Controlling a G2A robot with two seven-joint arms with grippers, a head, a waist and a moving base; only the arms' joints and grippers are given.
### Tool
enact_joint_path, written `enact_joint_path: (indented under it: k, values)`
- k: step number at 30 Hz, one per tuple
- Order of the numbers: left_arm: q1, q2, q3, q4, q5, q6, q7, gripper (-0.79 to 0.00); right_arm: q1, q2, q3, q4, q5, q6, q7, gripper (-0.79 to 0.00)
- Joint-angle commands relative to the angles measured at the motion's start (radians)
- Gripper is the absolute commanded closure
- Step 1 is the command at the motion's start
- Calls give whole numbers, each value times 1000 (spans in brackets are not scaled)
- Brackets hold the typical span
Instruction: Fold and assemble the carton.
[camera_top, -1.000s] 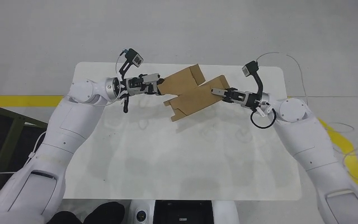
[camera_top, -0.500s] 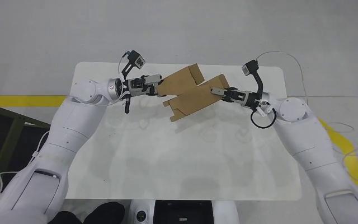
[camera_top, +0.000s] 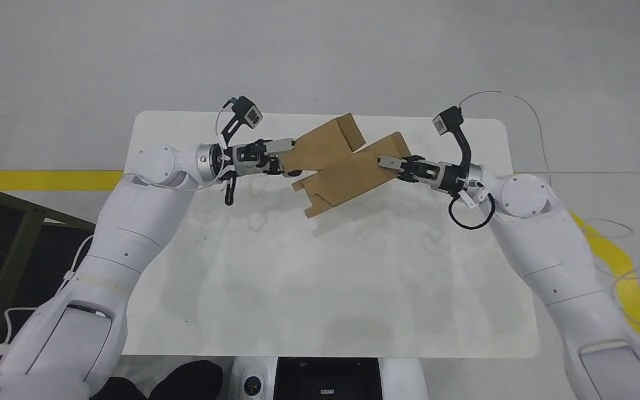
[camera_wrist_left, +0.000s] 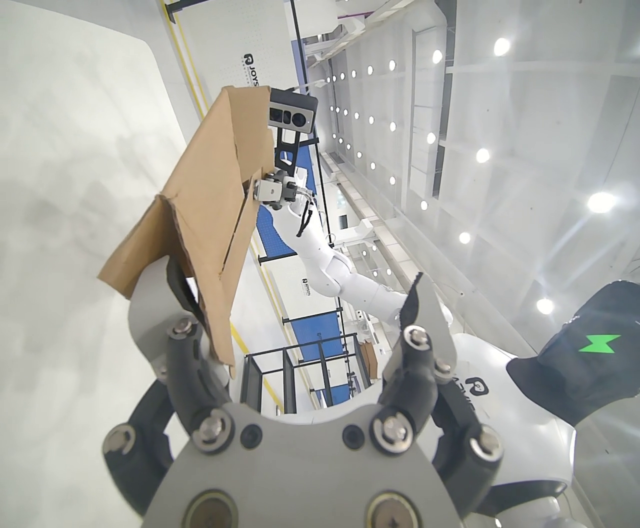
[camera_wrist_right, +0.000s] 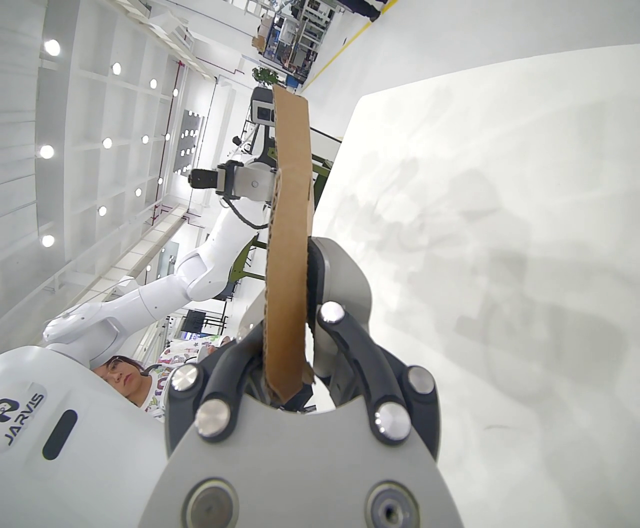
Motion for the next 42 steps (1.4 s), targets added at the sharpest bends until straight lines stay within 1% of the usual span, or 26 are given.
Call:
enact_joint_path:
  k: [1, 8, 10, 13, 16, 18, 22, 28, 29, 33, 36, 39, 41, 42]
  values:
    - [2, -2, -1, 3, 6, 1, 2, -693, -1, 0, 3, -2, -2, 0, 0, 0]
    - [5, -9, -5, 19, 20, 5, 1, -606, -7, -3, 12, -11, -10, 5, 4, 0]
    - [3, -11, -2, 32, 38, 18, 3, -603, -8, -4, 14, -12, -12, 5, 4, 0]
    - [4, -14, -4, 42, 36, 22, 7, -493, -9, -5, 18, -13, -16, 5, 4, 0]
    - [3, -17, -8, 47, 38, 21, 4, -446, -11, -6, 21, -14, -21, 7, 5, 0]
    - [3, -19, -10, 49, 40, 21, 2, -391, -12, -7, 23, -16, -22, 7, 6, 0]
    - [3, -21, -15, 53, 45, 23, 0, -360, -15, -8, 27, -19, -23, 9, 9, 0]
    - [3, -26, -18, 66, 61, 31, -1, -351, -18, -10, 32, -21, -27, 8, 13, 0]
    - [3, -27, -18, 68, 62, 32, -2, -329, -19, -11, 33, -21, -26, 8, 12, 0]
    - [1, -31, -18, 72, 69, 34, -5, -185, -20, -13, 37, -21, -27, 8, 14, 0]
    - [0, -33, -20, 75, 74, 34, -6, -49, -21, -14, 39, -22, -28, 9, 15, 0]
    - [1, -36, -23, 78, 72, 38, -5, -18, -21, -15, 40, -24, -31, 9, 15, 0]
    - [0, -37, -25, 80, 73, 39, -7, -28, -21, -16, 42, -24, -34, 10, 18, 0]
    - [2, -38, -26, 79, 65, 41, -9, -18, -21, -16, 42, -24, -36, 11, 19, 0]
